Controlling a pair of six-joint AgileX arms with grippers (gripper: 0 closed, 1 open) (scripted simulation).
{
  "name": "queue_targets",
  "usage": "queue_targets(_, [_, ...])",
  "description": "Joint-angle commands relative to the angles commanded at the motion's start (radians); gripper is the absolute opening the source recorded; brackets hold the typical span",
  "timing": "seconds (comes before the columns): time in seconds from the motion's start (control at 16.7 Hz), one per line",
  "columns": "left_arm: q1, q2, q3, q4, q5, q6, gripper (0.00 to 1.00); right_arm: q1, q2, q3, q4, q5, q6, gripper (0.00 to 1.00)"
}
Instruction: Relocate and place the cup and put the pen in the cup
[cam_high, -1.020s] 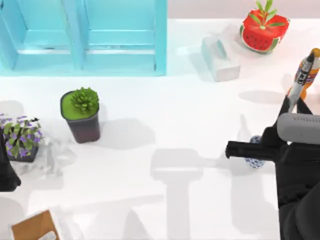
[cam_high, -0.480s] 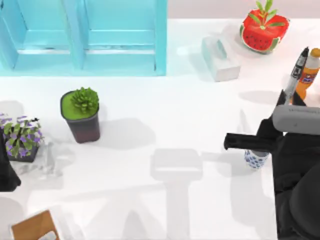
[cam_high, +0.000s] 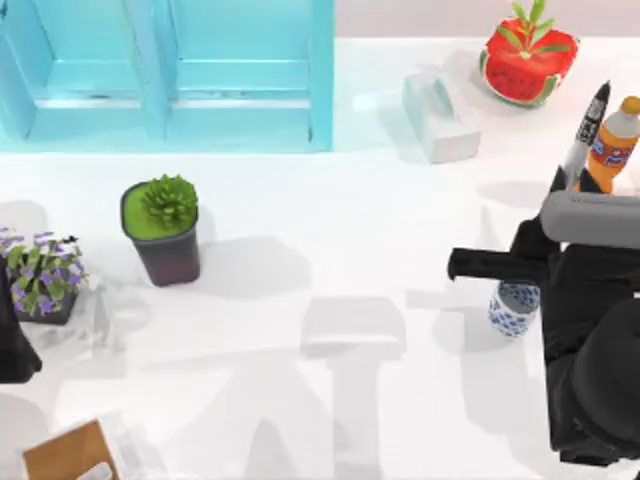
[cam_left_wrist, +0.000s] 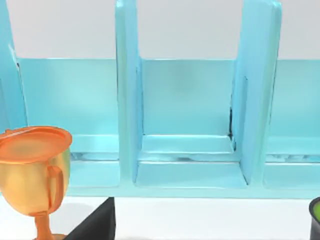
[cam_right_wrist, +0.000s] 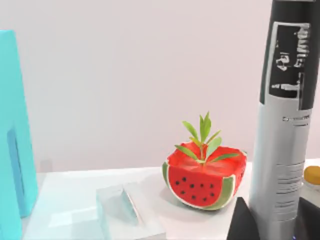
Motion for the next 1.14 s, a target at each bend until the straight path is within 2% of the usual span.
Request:
queue_targets(0.78, [0.0, 0.0, 0.0, 0.0, 0.0, 0.0, 1.0, 0.0, 0.0, 0.0, 0.0, 0.0, 0.0, 0.98])
queue_targets(1.14, [0.0, 0.0, 0.0, 0.0, 0.0, 0.0, 1.0, 0.0, 0.0, 0.0, 0.0, 0.0, 0.0, 1.0])
